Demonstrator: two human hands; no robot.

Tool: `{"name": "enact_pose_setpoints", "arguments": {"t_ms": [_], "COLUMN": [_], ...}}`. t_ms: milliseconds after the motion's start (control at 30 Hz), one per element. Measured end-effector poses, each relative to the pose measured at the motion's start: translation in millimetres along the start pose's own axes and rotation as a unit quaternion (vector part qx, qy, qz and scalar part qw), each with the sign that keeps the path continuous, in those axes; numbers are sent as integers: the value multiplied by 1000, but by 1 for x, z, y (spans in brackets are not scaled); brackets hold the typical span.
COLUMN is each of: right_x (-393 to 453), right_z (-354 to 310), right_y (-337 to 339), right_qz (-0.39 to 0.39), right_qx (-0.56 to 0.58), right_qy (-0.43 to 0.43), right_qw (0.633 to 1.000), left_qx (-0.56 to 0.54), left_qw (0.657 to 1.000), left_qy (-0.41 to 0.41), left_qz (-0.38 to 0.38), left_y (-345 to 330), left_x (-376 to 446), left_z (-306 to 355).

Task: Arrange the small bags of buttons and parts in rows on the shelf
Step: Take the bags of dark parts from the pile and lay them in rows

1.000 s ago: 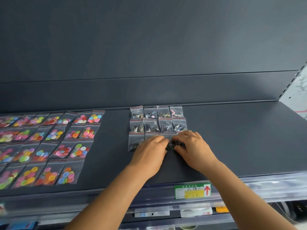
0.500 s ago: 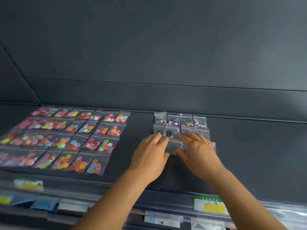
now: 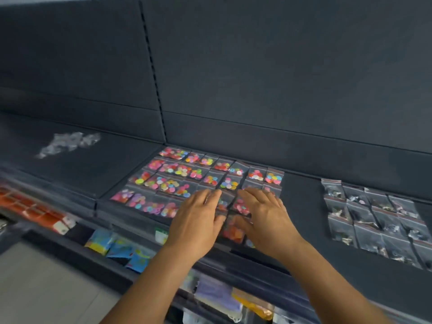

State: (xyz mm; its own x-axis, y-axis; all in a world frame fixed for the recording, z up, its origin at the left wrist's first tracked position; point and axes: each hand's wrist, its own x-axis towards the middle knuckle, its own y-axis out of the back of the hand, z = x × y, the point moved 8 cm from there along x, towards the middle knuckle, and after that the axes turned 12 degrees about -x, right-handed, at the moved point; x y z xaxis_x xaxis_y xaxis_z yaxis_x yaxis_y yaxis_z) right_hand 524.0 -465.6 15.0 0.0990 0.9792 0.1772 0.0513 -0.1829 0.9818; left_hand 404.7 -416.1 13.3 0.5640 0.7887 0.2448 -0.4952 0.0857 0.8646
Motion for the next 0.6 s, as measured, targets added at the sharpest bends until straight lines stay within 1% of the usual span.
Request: {"name": "enact_pose_setpoints", "arguments": {"t_ms": [200,333,600], "right_x": [54,86,151], "right_z": [-116,-183,-284], "right_y": [-11,-24,-39], "right_qz": [19,14,-2], "right_qx": [10,23,43], "right_qy": [26,35,81], "right_qw": [999,999,996], "left_qx": [12,21,28], "left_qw": [999,999,994], "left_qy": [25,35,86], "left_qz": [17,30,68], "left_y": [69,108,166], "left_x": [-20,-34,-42], "left_z": [-106,-167,-269]}}
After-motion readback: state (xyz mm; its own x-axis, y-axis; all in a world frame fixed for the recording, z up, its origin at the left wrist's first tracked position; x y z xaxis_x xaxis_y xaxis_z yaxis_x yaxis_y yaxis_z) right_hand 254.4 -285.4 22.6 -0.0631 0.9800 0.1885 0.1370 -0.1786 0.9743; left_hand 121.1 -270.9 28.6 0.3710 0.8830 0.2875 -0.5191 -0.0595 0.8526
